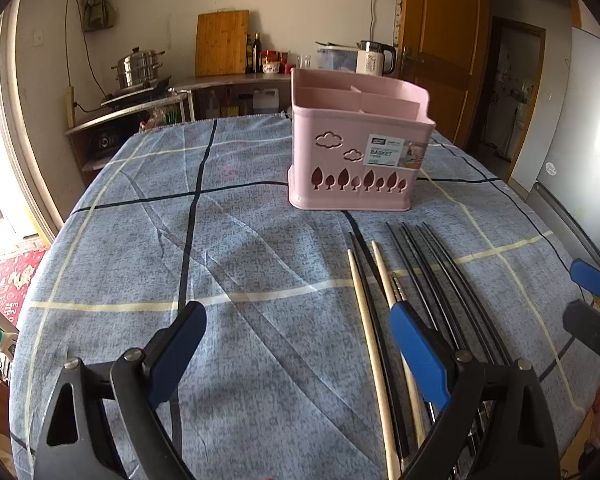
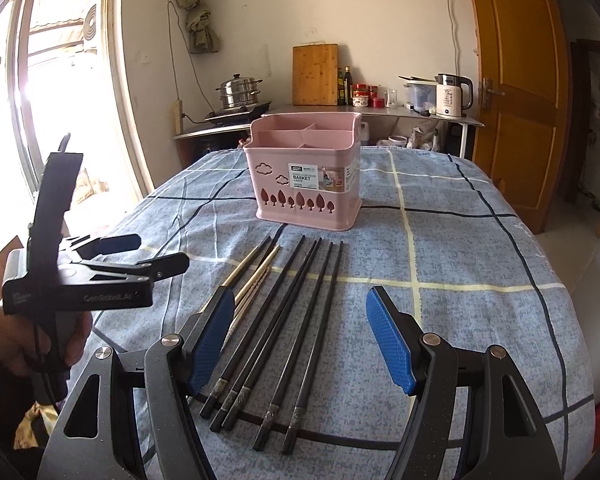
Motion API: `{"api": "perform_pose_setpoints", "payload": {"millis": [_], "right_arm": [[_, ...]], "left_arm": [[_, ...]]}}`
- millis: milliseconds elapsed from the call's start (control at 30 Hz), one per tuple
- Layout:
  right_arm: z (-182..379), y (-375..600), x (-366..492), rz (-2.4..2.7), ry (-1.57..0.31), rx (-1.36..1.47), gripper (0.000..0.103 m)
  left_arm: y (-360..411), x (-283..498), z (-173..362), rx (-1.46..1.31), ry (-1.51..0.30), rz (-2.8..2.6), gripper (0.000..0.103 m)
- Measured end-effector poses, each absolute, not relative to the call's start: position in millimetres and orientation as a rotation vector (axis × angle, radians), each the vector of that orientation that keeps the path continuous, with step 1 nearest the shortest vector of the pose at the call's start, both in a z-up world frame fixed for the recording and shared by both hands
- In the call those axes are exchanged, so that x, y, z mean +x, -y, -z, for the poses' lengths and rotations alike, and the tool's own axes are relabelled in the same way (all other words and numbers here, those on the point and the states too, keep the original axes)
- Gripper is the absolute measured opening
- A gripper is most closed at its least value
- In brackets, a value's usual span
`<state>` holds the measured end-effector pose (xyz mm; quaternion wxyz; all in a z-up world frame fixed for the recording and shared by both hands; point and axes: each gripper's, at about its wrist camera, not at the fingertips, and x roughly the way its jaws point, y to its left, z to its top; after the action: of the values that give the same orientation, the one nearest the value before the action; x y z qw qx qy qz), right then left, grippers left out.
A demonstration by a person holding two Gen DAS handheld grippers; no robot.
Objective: Organize utensils
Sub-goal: 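Lower the left tool toward a wooden chopstick while the right tool approaches another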
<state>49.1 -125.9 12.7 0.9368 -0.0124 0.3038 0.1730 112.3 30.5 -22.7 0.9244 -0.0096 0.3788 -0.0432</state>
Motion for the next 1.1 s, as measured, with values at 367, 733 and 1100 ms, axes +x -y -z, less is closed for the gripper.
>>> {"api": "perform_pose_setpoints", "payload": {"millis": [367,733,1100], "right_arm": [[-13,117,75,-0.383,-0.639,-0.018,0.069],[-12,114,78,-0.386,-0.638,-0.023,0.069],[-16,114,81,-0.384,-0.632,-0.033,0.069]], "left_arm": [[-22,162,56,-0.046,-0.964,0.146,0.091],[-19,169,60,0.009,-0.963,0.107,0.095],[-19,167,58,0.05,-0.984,0.079,0.08]]}}
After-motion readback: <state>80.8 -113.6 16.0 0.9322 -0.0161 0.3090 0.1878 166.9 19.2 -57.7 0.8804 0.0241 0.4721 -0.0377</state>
